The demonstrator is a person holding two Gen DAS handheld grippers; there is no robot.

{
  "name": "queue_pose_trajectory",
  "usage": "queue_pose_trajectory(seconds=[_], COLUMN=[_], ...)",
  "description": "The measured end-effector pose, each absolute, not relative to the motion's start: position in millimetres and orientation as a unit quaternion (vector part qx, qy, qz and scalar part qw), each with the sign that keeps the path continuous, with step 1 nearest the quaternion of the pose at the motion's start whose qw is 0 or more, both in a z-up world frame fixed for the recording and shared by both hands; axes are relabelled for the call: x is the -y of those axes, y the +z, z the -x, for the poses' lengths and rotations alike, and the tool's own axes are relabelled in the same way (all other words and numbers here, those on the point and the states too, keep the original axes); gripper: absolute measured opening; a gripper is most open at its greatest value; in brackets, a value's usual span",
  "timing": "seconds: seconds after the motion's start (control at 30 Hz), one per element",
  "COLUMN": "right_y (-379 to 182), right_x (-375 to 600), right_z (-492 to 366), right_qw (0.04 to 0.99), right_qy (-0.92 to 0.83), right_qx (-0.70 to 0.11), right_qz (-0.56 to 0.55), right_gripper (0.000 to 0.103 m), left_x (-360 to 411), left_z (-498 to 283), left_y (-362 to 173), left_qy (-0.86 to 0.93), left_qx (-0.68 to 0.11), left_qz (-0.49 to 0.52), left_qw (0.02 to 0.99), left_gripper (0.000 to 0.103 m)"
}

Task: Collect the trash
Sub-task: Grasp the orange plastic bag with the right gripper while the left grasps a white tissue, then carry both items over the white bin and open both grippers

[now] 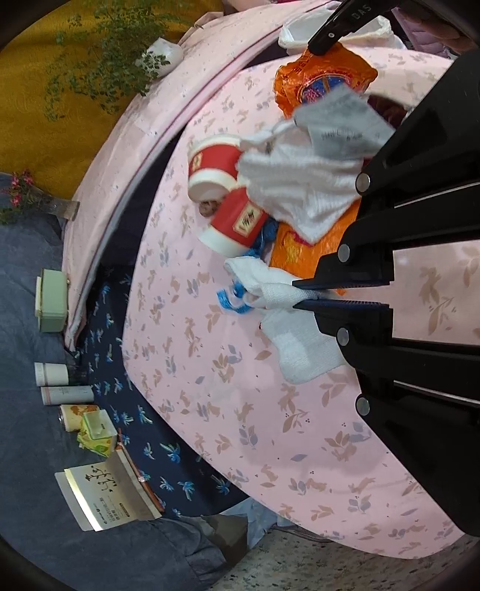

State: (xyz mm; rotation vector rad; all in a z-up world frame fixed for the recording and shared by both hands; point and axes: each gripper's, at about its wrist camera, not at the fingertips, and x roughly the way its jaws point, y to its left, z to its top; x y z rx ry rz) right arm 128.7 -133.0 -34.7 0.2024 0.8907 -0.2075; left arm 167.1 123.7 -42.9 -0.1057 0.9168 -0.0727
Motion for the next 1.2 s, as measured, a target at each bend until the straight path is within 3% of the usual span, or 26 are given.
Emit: queue_pose_trajectory(seconds=[0.53, 1.2], right_y=[26.0, 7.9], right_x=[204.6, 332.9], right_z=[-94.0, -49.3], right_qw=[0.914, 0.884], right_qy=[-0.14, -0.259], right_qx=[-0.365, -0.376], right_qz=[-0.106, -0.104], right_gripper=[0.005, 0.005], left_x=[-16.2, 183.9], left_z=[-125.5, -100.9], left_y=[34.0, 31.9], left_qy=[-0.159, -0.343], left_qx=[-0.398, -0.409], left_qz=[0.038, 0.004], left_qw=[0.903, 0.846], left_gripper=[0.005, 0.005])
